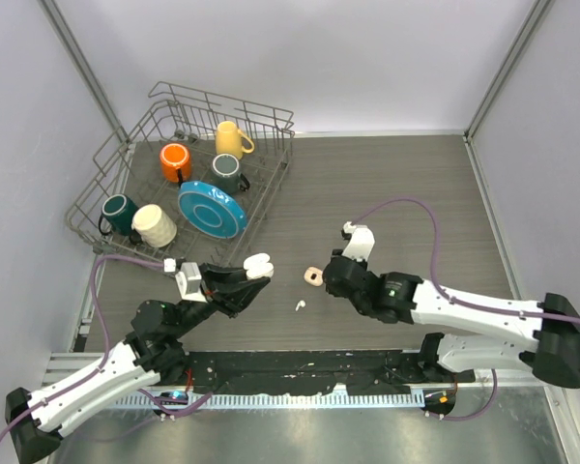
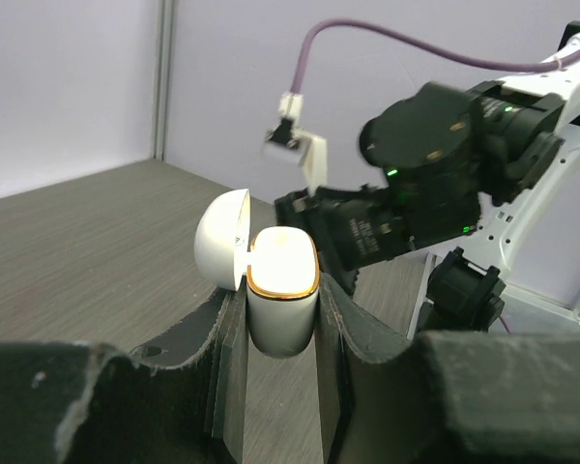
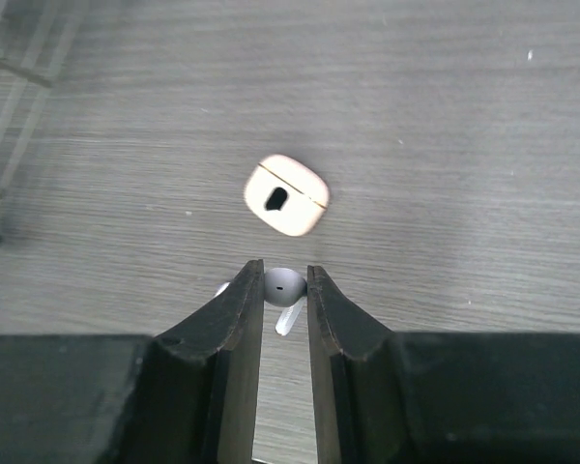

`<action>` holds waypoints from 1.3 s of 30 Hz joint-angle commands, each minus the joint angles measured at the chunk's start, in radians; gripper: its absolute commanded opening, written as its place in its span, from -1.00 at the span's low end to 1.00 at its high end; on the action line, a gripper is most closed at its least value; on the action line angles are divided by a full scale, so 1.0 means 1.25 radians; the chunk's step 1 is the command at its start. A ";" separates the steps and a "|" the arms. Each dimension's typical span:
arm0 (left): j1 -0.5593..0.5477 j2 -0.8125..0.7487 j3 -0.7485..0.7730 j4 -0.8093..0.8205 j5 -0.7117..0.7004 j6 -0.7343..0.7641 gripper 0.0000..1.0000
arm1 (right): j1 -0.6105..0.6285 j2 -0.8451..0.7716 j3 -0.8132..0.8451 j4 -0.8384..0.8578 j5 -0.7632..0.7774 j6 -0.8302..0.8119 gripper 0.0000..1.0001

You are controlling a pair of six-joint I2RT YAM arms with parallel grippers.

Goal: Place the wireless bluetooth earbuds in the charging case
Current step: Pick up the earbud from the center of the board, then place the earbud in the charging case.

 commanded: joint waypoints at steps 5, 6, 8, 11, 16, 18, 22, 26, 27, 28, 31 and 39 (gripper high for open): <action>-0.002 0.029 0.014 0.088 0.002 -0.004 -1.00 | 0.162 -0.124 0.075 0.070 0.303 -0.117 -0.99; -0.003 0.030 0.015 0.090 0.005 -0.004 -1.00 | 0.188 -0.133 0.086 0.085 0.316 -0.131 -0.99; -0.002 0.034 0.019 0.091 0.009 -0.003 -1.00 | 0.214 -0.138 0.094 0.137 0.340 -0.181 -0.99; -0.003 0.034 0.019 0.089 0.012 -0.003 -1.00 | 0.258 -0.140 0.113 0.225 0.347 -0.268 -0.98; -0.003 0.026 0.019 0.072 0.013 -0.003 -1.00 | 0.311 -0.137 0.132 0.348 0.348 -0.378 -0.99; -0.003 0.024 0.019 0.064 0.014 -0.003 -1.00 | 0.322 -0.129 0.138 0.391 0.345 -0.413 -0.99; -0.003 0.030 0.023 0.051 0.021 0.002 -1.00 | 0.347 -0.118 0.140 0.472 0.344 -0.479 -0.98; -0.003 0.048 0.030 0.050 0.033 0.008 -1.00 | 0.381 -0.105 0.137 0.550 0.336 -0.545 -0.98; -0.003 0.057 0.032 0.049 0.040 0.010 -1.00 | 0.383 -0.098 0.138 0.564 0.335 -0.556 -0.99; -0.003 0.061 0.035 0.048 0.044 0.014 -1.00 | 0.388 -0.094 0.138 0.586 0.331 -0.575 -0.99; -0.003 0.078 0.045 0.044 0.055 0.020 -1.00 | 0.395 -0.077 0.138 0.619 0.325 -0.597 -0.99; -0.003 0.088 0.056 0.045 0.065 0.024 -1.00 | 0.397 -0.056 0.134 0.647 0.321 -0.609 -0.99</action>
